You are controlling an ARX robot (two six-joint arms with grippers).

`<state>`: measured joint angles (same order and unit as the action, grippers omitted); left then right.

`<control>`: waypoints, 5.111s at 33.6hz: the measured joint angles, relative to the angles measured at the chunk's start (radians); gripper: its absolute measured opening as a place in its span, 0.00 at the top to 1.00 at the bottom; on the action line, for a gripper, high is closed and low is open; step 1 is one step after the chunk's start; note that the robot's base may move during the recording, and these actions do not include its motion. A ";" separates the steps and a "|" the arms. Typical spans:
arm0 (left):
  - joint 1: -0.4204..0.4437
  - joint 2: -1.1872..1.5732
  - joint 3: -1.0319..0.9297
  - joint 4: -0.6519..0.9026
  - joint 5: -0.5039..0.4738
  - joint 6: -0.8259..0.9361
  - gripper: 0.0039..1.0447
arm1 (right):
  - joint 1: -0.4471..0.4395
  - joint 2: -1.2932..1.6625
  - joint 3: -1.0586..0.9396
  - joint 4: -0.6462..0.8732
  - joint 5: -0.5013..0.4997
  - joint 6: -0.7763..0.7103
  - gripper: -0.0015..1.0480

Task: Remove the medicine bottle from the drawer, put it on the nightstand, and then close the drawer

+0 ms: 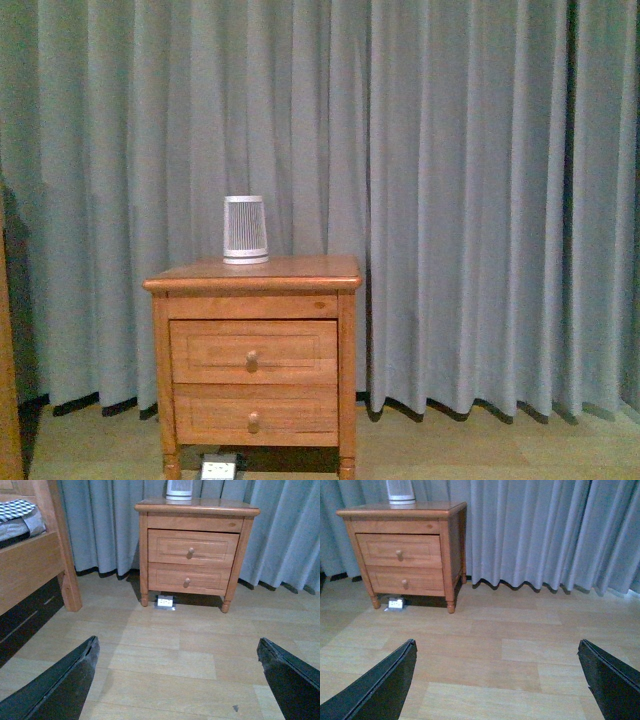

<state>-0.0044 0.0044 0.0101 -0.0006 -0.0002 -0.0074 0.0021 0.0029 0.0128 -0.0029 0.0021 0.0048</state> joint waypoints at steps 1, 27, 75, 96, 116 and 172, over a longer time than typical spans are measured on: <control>0.000 0.000 0.000 0.000 0.000 0.000 0.06 | 0.000 0.000 0.000 0.000 0.000 0.000 0.07; 0.000 0.000 0.000 0.000 0.000 0.000 0.06 | 0.000 0.000 0.000 0.000 0.000 0.000 0.07; 0.058 0.307 0.061 -0.012 0.208 -0.043 0.06 | 0.000 0.000 0.000 0.000 0.000 0.000 0.07; -0.113 1.611 0.560 0.850 -0.027 -0.006 0.06 | 0.000 0.000 0.000 0.000 0.000 0.000 0.07; -0.219 2.192 1.043 1.007 -0.034 0.022 0.06 | 0.000 0.000 0.000 0.000 0.000 0.000 0.07; -0.156 2.587 1.529 0.812 -0.074 0.089 0.76 | 0.000 0.000 0.000 0.000 0.000 0.000 0.07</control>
<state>-0.1608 2.5916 1.5391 0.8116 -0.0742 0.0818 0.0021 0.0029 0.0128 -0.0029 0.0017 0.0048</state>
